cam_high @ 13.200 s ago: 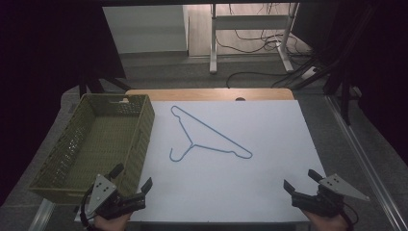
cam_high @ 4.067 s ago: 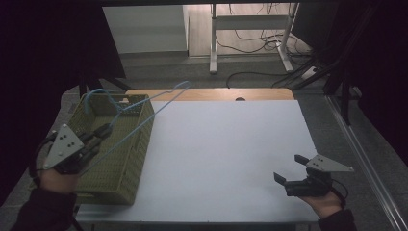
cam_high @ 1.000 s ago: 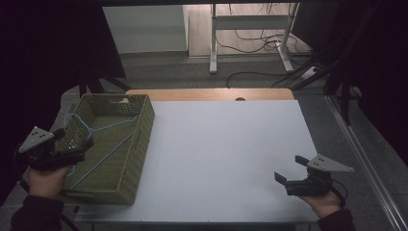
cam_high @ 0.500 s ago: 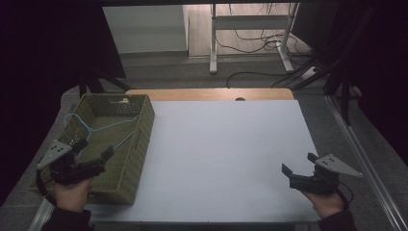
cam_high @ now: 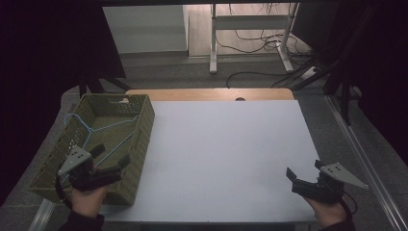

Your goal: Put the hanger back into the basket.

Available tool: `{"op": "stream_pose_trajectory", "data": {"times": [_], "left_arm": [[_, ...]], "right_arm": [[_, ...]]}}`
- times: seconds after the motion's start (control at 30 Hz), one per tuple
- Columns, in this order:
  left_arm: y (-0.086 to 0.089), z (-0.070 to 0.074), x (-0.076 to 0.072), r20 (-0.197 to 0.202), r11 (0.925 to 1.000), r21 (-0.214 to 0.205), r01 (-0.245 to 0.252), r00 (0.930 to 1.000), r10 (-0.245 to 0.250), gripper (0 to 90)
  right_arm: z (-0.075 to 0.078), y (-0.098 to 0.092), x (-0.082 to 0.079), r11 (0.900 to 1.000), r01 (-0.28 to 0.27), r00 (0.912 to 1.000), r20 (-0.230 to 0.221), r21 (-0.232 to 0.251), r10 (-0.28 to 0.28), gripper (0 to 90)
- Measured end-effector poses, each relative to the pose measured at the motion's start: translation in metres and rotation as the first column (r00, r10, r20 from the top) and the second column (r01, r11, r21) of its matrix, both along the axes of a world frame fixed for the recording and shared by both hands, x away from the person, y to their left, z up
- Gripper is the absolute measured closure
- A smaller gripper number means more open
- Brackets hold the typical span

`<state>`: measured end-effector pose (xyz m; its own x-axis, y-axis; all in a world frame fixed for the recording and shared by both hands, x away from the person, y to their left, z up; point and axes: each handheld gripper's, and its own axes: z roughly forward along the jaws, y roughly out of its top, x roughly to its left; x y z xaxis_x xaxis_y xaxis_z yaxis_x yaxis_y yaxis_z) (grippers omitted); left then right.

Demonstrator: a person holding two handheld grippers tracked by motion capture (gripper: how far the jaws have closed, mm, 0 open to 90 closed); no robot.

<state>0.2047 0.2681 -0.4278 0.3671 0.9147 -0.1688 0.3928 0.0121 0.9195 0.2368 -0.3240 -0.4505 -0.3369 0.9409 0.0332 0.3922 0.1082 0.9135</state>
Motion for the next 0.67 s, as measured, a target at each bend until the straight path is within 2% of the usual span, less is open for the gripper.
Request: {"op": "stream_pose_trajectory", "data": {"times": [0.1, 0.47, 0.53, 0.67], "left_arm": [[-0.008, -0.004, -0.005, 0.008, 1.0, 0.007, 0.007, 0.9999, -0.007, 0.5], [-0.021, -0.011, -0.015, 0.0, 0.9995, 0.014, 0.027, 0.9996, -0.027, 0.8], [-0.023, -0.01, -0.015, -0.001, 0.9989, 0.03, 0.037, 0.9993, -0.037, 0.9], [-0.022, -0.006, -0.013, -0.01, 0.9982, 0.023, 0.055, 0.9984, -0.055, 0.4]], "right_arm": [[-0.001, 0.002, -0.002, 0.9996, 0.014, 0.9999, 0.008, -0.024, -0.014, 0.0], [-0.008, 0.008, -0.001, 0.9996, 0.012, 0.9999, -0.009, -0.024, -0.012, 0.0], [-0.008, 0.009, -0.001, 0.9996, 0.009, 0.9999, -0.009, -0.027, -0.01, 0.0], [-0.008, 0.008, -0.001, 0.9998, 0.005, 1.0, -0.008, -0.02, -0.005, 0.0]]}}
